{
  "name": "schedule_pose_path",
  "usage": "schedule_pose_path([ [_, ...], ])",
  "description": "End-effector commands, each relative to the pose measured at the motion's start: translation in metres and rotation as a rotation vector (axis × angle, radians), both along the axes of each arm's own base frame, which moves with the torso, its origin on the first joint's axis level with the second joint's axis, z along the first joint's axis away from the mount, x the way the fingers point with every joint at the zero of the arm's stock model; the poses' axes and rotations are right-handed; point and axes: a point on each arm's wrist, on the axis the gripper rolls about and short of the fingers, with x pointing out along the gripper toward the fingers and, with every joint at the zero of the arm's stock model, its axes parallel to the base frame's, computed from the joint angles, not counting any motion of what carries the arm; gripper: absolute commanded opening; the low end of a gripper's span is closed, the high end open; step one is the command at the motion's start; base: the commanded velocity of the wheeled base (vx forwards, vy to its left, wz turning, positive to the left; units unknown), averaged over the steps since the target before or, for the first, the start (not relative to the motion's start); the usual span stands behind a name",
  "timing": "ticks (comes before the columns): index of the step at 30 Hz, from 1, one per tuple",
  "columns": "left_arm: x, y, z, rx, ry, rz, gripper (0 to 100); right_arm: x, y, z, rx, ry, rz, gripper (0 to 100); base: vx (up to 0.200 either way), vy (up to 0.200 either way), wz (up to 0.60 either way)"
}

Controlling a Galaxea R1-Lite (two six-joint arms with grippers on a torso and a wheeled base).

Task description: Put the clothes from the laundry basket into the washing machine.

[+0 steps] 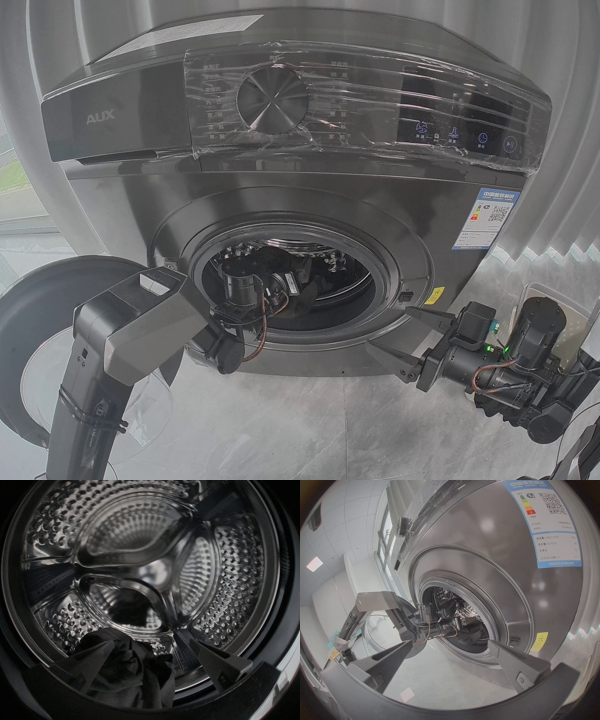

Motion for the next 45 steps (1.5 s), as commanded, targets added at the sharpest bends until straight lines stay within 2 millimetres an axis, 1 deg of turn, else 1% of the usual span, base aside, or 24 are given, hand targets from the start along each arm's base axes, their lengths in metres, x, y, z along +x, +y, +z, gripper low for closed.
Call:
schedule_pose_path([
  [1,0.000,-0.005,0.004,-0.015,-0.022,-0.010,100,0.000,0.000,0.001,0.002,-0.002,0.001,100,0.000,0.000,0.00],
  [4,0.003,-0.006,0.009,-0.029,-0.043,-0.006,100,-0.001,0.000,0.001,0.003,-0.003,0.001,100,0.000,0.000,0.00],
  [7,0.000,-0.006,0.009,-0.028,-0.041,0.001,100,-0.001,-0.001,0.001,0.003,-0.003,-0.001,100,0.000,0.000,0.00],
  [12,-0.012,-0.008,0.005,-0.004,-0.005,0.021,100,-0.001,-0.001,0.001,0.002,-0.005,0.001,100,0.000,0.000,0.00],
  [13,-0.023,-0.009,0.005,0.014,0.020,0.011,100,-0.001,-0.001,0.001,0.002,-0.005,0.001,100,0.000,0.000,0.00],
  [15,-0.035,-0.011,0.005,0.034,0.048,-0.004,100,-0.001,-0.001,0.001,0.002,-0.005,0.001,100,0.000,0.000,0.00],
  [16,-0.039,-0.011,0.005,0.038,0.055,-0.009,100,-0.001,-0.001,0.001,0.003,-0.003,0.001,100,0.000,0.000,0.00],
  [17,-0.048,-0.011,0.004,0.055,0.077,-0.020,100,-0.001,-0.001,0.001,0.003,-0.003,0.001,100,0.000,0.000,0.00],
  [18,-0.049,-0.011,0.004,0.059,0.080,-0.021,100,-0.001,-0.001,0.001,0.002,-0.005,0.001,100,0.000,0.000,0.00],
  [19,-0.055,-0.008,0.000,0.092,0.097,-0.017,100,-0.001,-0.001,0.001,0.001,-0.003,-0.001,100,0.000,0.000,0.00],
  [20,-0.056,-0.007,-0.002,0.121,0.099,-0.009,100,-0.001,-0.001,0.001,0.002,-0.005,0.001,100,0.000,0.000,0.00],
  [22,-0.057,-0.006,-0.006,0.165,0.090,0.007,100,-0.001,0.000,0.001,0.001,-0.003,0.001,100,0.000,0.000,0.00],
  [24,-0.056,-0.005,-0.015,0.198,0.097,0.012,100,-0.001,0.000,0.001,0.001,-0.003,0.001,100,0.000,0.000,0.00],
  [30,-0.053,-0.008,-0.027,0.212,0.106,0.010,100,-0.002,0.000,0.001,0.001,-0.003,0.004,100,0.000,0.000,0.00],
  [33,-0.045,-0.009,-0.041,0.219,0.115,0.017,100,-0.002,0.000,0.001,0.001,-0.003,0.004,100,0.000,0.000,0.00],
  [34,-0.044,-0.009,-0.043,0.219,0.115,0.019,100,-0.002,0.000,0.001,0.001,-0.003,0.004,100,0.000,0.000,0.00],
  [35,-0.042,-0.009,-0.044,0.218,0.112,0.020,0,-0.002,0.000,0.001,0.001,-0.003,0.004,100,0.000,0.000,0.00],
  [38,-0.036,-0.011,-0.048,0.217,0.104,0.023,0,-0.002,0.000,0.003,0.005,-0.010,0.005,100,0.000,0.000,0.00],
  [41,-0.033,-0.007,-0.047,0.220,0.104,0.030,0,-0.002,0.000,0.003,0.007,-0.012,0.005,100,0.000,0.000,0.00],
  [45,-0.029,-0.008,-0.045,0.219,0.089,0.032,0,-0.002,0.000,0.004,0.010,-0.016,0.005,100,0.000,0.000,0.00],
])
